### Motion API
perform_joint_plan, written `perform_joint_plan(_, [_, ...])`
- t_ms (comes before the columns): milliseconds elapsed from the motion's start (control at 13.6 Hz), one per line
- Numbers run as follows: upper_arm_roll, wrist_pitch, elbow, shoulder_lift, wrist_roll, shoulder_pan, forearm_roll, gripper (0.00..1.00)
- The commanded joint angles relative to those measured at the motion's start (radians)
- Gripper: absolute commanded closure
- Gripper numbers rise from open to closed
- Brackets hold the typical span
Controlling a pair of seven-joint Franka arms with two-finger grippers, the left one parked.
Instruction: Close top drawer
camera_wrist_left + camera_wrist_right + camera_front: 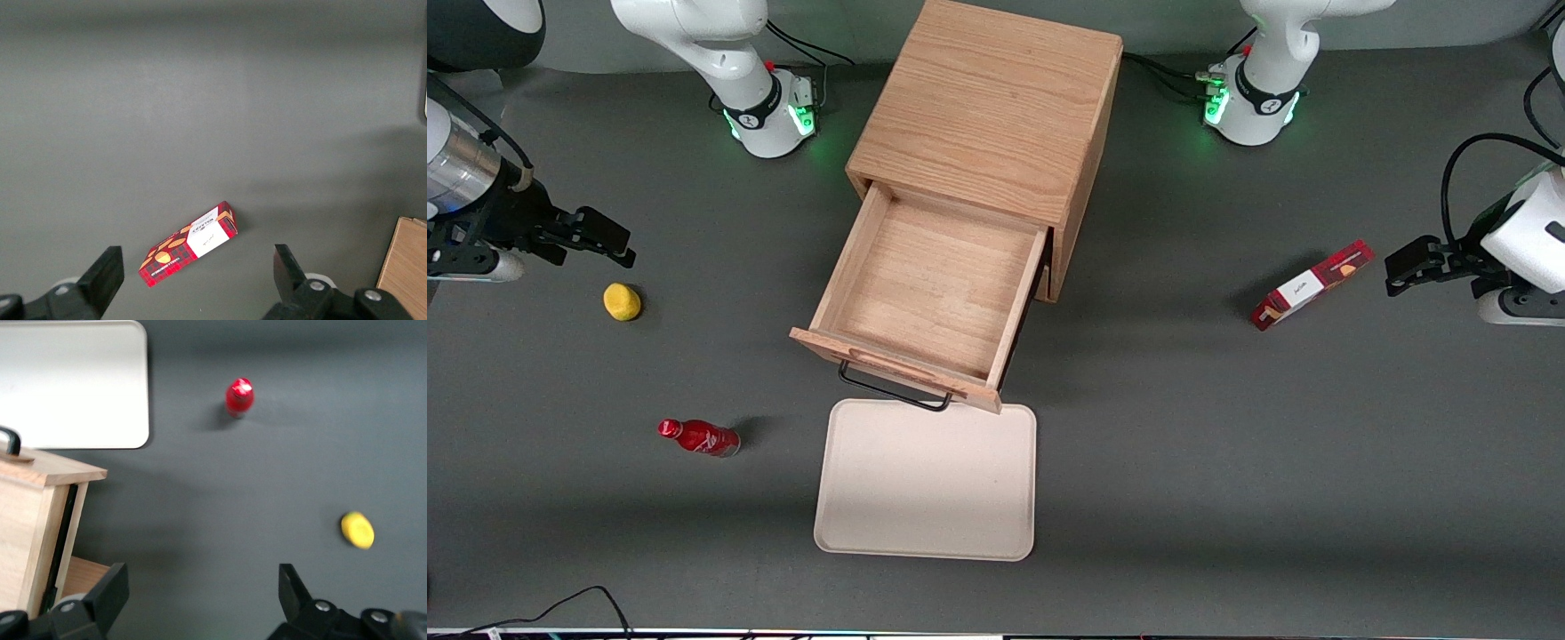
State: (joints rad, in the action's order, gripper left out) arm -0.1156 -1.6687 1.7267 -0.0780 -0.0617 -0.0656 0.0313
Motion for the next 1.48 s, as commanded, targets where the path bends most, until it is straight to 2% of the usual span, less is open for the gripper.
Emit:
perform_joint_plan(0, [0.008,0.038,-0.171,0.134,0.13,0.03,0.001,0.0])
perform_joint_plan(369, [0.001,0.086,-0.447,0.343,0.141,0.127,0.024,0.0])
perform_joint_plan(590, [-0.007,0.075,-0.605,0.469,0.163,0.155,0.082,0.0])
perform_joint_plan(738, [-0.012,0.064,-0.708,0.559,0.262,0.158,0.125,0.0])
perform_joint_plan(959, [-0.085,-0.038,-0.736,0.644,0.42,0.156,0.134,0.0])
perform_joint_plan(1107, [-0.133,-0.11,-0.737,0.705,0.466,0.156,0.134,0.0])
perform_joint_plan(1402, [-0.182,-0.184,-0.743,0.8,0.597,0.173,0.133,0.0])
